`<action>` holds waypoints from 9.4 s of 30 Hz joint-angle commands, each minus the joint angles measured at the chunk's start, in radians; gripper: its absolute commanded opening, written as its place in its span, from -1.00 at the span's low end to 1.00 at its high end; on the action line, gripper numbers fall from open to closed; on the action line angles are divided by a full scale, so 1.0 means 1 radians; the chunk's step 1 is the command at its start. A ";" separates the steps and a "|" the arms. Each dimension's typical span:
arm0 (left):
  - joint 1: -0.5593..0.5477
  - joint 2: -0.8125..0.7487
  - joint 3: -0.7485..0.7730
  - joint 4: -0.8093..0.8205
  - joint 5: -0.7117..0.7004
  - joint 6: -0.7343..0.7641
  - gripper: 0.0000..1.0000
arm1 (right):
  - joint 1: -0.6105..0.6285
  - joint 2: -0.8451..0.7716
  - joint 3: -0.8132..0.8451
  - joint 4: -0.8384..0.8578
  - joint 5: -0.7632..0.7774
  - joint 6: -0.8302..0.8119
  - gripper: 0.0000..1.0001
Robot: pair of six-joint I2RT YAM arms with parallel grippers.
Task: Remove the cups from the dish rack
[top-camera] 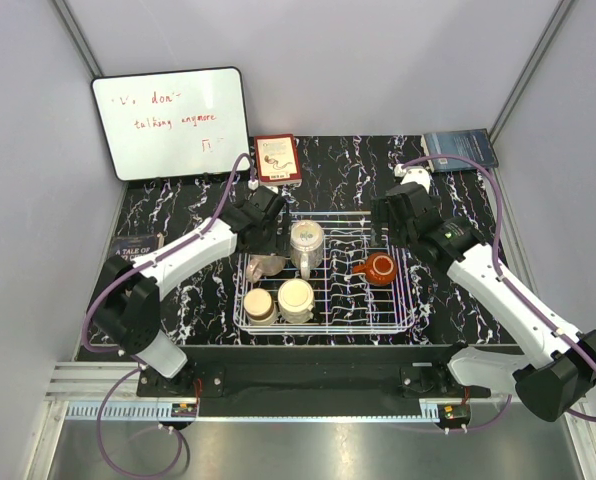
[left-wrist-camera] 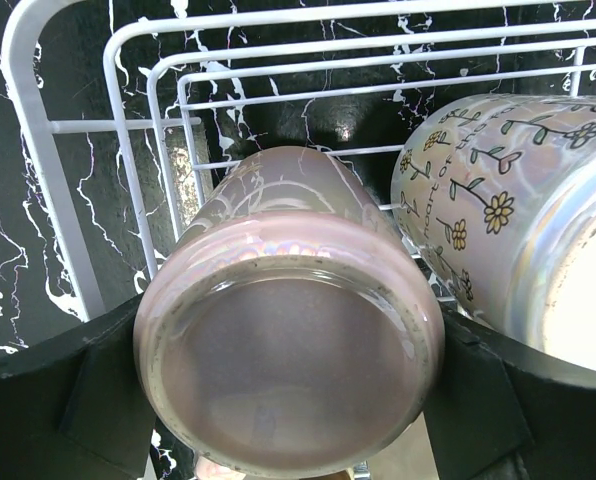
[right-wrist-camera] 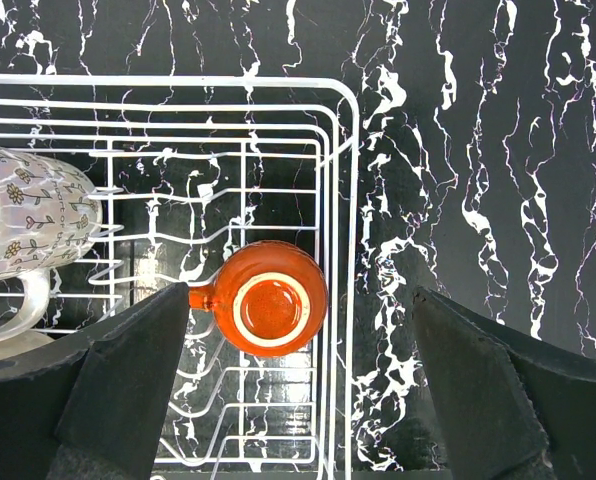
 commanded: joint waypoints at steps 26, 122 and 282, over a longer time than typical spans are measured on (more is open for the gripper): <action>0.004 -0.190 0.353 -0.123 0.012 0.038 -1.00 | 0.008 -0.006 0.039 0.031 -0.037 0.064 1.00; 0.264 -0.347 -0.299 0.844 0.879 -0.584 0.98 | 0.000 -0.205 0.011 0.470 -0.787 0.344 -1.00; -0.329 0.092 0.375 -0.260 -0.146 -0.373 0.75 | -0.254 -0.185 0.031 -0.032 -0.276 0.167 1.00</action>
